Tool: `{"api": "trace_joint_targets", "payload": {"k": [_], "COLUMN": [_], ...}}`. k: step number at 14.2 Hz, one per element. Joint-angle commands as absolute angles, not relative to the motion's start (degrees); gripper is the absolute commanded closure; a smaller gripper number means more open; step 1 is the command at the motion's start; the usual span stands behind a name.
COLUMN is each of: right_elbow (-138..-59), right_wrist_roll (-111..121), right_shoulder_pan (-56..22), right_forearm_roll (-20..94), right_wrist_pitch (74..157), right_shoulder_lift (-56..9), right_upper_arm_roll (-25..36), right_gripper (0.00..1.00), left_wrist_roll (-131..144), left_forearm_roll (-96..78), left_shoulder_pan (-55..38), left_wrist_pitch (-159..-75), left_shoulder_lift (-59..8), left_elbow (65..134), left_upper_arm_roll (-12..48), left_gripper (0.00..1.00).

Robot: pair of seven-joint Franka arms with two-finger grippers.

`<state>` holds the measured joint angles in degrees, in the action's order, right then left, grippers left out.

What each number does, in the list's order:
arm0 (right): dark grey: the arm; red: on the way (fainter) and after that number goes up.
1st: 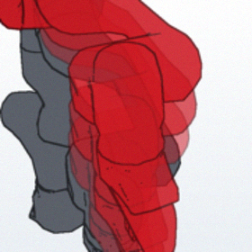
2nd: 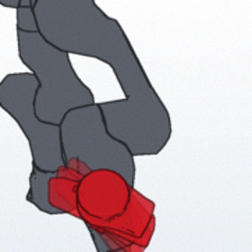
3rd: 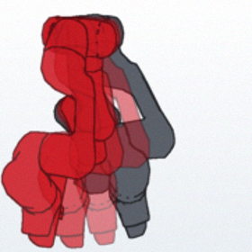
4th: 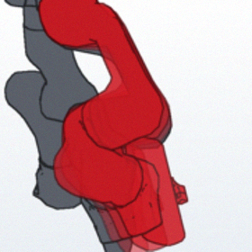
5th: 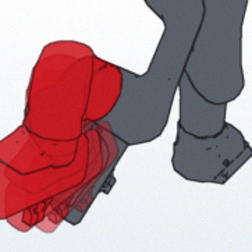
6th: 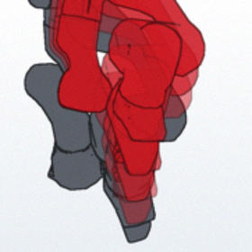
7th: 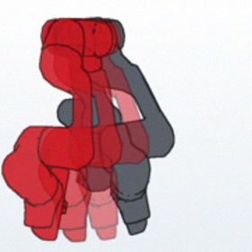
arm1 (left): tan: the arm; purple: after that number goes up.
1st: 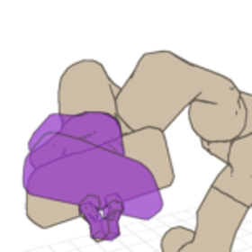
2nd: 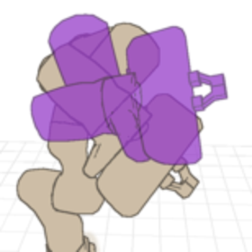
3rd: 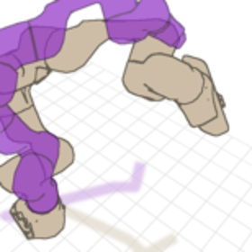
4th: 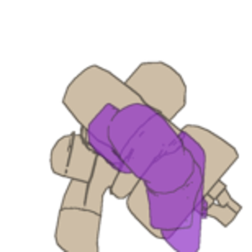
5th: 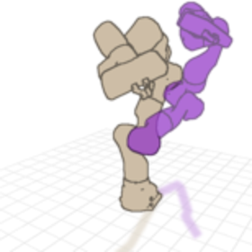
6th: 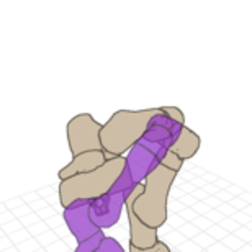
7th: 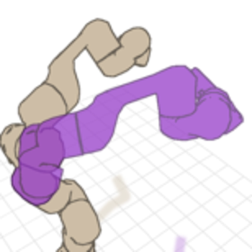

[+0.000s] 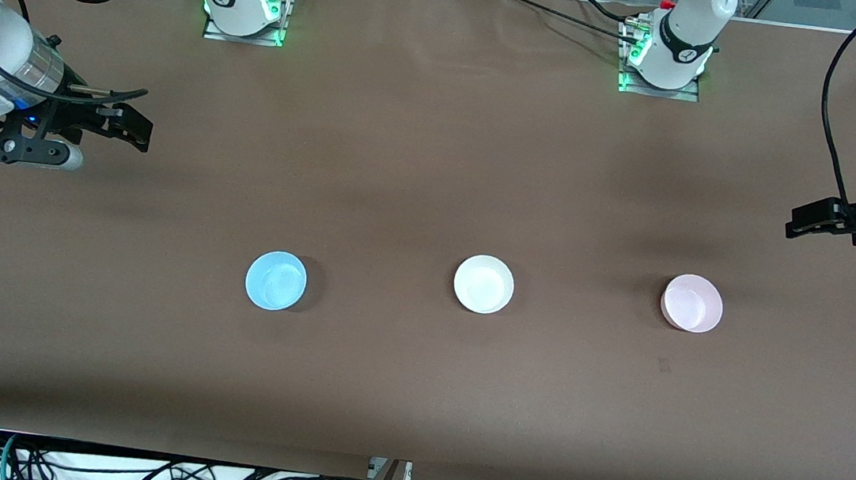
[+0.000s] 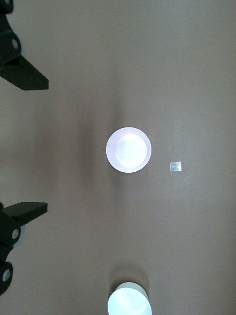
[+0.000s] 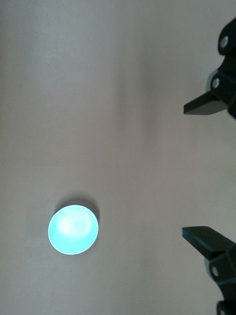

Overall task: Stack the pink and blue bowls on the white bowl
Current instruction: 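Reach the left gripper toward the pink bowl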

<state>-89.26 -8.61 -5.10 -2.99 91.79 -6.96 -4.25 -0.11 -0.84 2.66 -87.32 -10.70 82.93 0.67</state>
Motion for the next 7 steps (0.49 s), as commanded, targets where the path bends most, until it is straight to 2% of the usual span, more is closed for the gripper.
{"api": "trace_joint_targets", "payload": {"k": [1, 7], "right_elbow": [-89.56, -89.47], "right_wrist_roll": [-8.61, -9.32], "right_shoulder_pan": [-4.22, -4.22], "right_forearm_roll": [-3.16, -3.08], "right_wrist_pitch": [91.76, 91.5], "right_shoulder_lift": [-6.24, -6.15], "right_upper_arm_roll": [-5.1, -5.8], "right_gripper": [0.0, 0.0], "left_wrist_roll": [0.53, -0.09], "left_forearm_roll": [0.88, 0.09], "left_shoulder_pan": [1.76, 2.11], "left_wrist_pitch": [-85.96, -86.04], "left_shoulder_lift": [-10.55, -10.99], "left_elbow": [82.27, 82.88], "left_upper_arm_roll": [0.53, 0.0], "left_gripper": [0.0, 0.0]}}
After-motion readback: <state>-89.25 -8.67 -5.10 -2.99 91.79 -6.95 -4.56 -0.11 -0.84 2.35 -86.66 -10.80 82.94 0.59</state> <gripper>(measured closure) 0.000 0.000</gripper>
